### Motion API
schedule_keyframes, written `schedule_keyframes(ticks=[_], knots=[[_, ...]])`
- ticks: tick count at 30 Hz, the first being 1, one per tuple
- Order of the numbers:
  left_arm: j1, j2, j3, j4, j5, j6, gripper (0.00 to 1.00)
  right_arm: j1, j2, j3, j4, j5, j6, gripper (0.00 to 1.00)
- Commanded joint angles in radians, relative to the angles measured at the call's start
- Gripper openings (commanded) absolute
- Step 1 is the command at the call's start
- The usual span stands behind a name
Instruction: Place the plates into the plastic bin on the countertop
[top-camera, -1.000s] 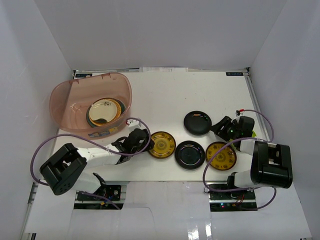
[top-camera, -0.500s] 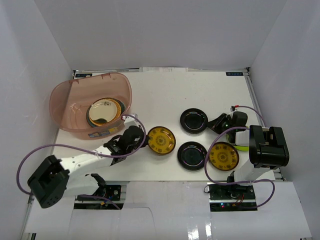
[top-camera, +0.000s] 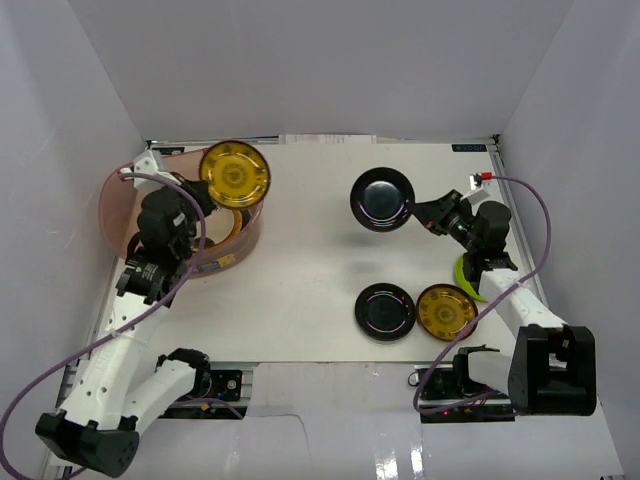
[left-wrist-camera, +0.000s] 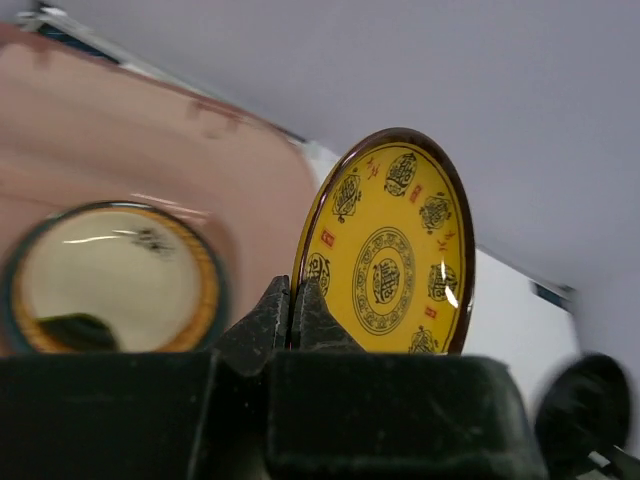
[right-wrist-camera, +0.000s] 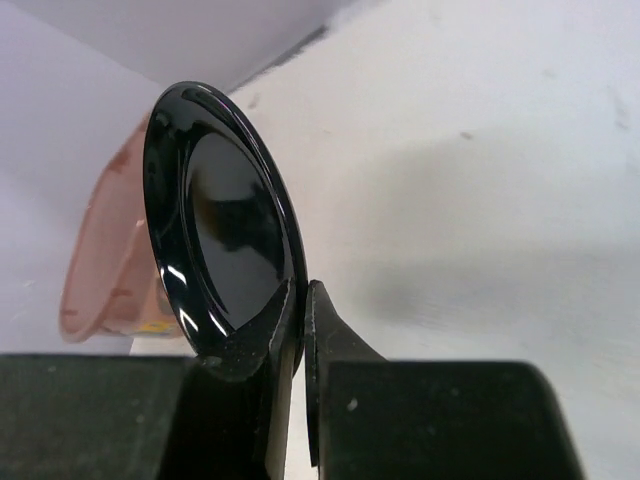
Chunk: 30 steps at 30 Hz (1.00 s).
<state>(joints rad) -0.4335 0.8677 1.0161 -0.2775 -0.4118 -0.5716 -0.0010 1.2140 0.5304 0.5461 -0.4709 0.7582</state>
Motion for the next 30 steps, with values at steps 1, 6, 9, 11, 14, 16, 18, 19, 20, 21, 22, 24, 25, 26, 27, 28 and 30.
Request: schedule_keyframes(ticks=[1,6,9,11,14,16,18,19,20,21,22,24,25,26,27,28,30], knots=[[0.255,0.04,-0.008,-0.1,0.17,0.05,0.0,0.119,-0.092,0.111,-0.087,0.017,-0.054,0.08],[0.493,0.199,-0.022,-0.06,0.356,0.007,0.0,0.326,-0.07,0.306,-0.173,0.107,-0.085,0.08],[0.541,0.264,-0.022,-0.034,0.384,0.009,0.0,0.421,-0.01,0.464,-0.219,0.164,-0.105,0.08],[0.559,0.312,-0.034,-0.026,0.366,0.01,0.0,0.522,0.077,0.548,-0.25,0.218,-0.141,0.08],[0.585,0.362,-0.092,0.012,0.337,0.018,0.0,0.633,0.211,0.689,-0.267,0.271,-0.161,0.08],[0.599,0.404,-0.12,0.04,0.327,0.032,0.0,0.694,0.32,0.791,-0.278,0.29,-0.166,0.08],[0.616,0.431,-0.128,0.04,0.352,0.03,0.07,0.742,0.434,0.859,-0.284,0.313,-0.169,0.08],[0.621,0.444,-0.12,0.038,0.36,0.029,0.14,0.754,0.47,0.929,-0.296,0.319,-0.171,0.08],[0.624,0.444,-0.114,0.041,0.366,0.029,0.23,0.763,0.507,0.966,-0.305,0.327,-0.171,0.08],[0.628,0.442,-0.113,0.043,0.366,0.029,0.42,0.78,0.575,1.0,-0.316,0.328,-0.171,0.08],[0.631,0.438,-0.11,0.041,0.363,0.027,0.51,0.785,0.605,1.058,-0.325,0.331,-0.169,0.08],[0.648,0.412,-0.114,0.041,0.372,0.021,0.73,0.799,0.68,1.095,-0.33,0.334,-0.154,0.08],[0.659,0.398,-0.113,0.038,0.384,0.006,0.77,0.802,0.702,1.111,-0.327,0.333,-0.148,0.08],[0.664,0.361,-0.113,0.038,0.396,0.0,0.81,0.806,0.723,1.144,-0.33,0.336,-0.143,0.08],[0.67,0.337,-0.111,0.04,0.401,-0.007,0.84,0.814,0.766,1.164,-0.333,0.339,-0.143,0.08],[0.67,0.308,-0.111,0.043,0.403,-0.011,0.87,0.817,0.788,1.187,-0.342,0.344,-0.145,0.08],[0.67,0.211,-0.108,0.049,0.41,-0.031,0.89,0.826,0.864,1.275,-0.382,0.353,-0.154,0.08]])
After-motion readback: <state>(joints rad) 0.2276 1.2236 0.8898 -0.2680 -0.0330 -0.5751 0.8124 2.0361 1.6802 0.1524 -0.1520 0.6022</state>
